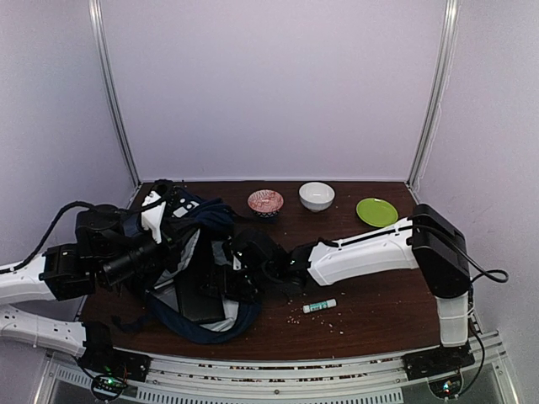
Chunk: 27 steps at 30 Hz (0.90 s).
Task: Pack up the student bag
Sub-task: Place the personal item in the student bag.
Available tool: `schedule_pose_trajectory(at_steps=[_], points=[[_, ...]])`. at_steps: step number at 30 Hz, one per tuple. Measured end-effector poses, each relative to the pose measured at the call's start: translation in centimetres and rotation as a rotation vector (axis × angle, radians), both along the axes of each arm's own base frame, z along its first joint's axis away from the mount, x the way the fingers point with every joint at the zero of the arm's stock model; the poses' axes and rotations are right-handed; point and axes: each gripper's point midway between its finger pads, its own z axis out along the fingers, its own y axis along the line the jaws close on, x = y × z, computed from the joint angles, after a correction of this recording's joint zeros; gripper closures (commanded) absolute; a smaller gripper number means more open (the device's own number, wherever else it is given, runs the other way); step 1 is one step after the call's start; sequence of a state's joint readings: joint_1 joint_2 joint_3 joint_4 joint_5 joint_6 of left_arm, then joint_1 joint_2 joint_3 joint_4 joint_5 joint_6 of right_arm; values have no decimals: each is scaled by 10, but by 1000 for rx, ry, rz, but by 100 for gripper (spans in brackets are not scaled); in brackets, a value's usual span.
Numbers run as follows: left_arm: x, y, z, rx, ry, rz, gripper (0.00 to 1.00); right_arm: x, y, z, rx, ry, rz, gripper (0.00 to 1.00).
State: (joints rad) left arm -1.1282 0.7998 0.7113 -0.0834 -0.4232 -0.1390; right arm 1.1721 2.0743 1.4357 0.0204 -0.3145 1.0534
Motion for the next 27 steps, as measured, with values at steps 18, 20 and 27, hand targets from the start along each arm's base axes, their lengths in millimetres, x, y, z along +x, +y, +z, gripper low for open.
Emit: schedule_pose_trajectory(at_steps=[18,20,27], points=[[-4,-3,2,-40,24,-27,100,-17,29,-7,174,63,134,74],[-4,-2,2,-44,24,-25,100,-21,29,-1,210,75,145,84],[-6,6,9,-63,6,-12,100,-28,7,31,267,93,130,100]])
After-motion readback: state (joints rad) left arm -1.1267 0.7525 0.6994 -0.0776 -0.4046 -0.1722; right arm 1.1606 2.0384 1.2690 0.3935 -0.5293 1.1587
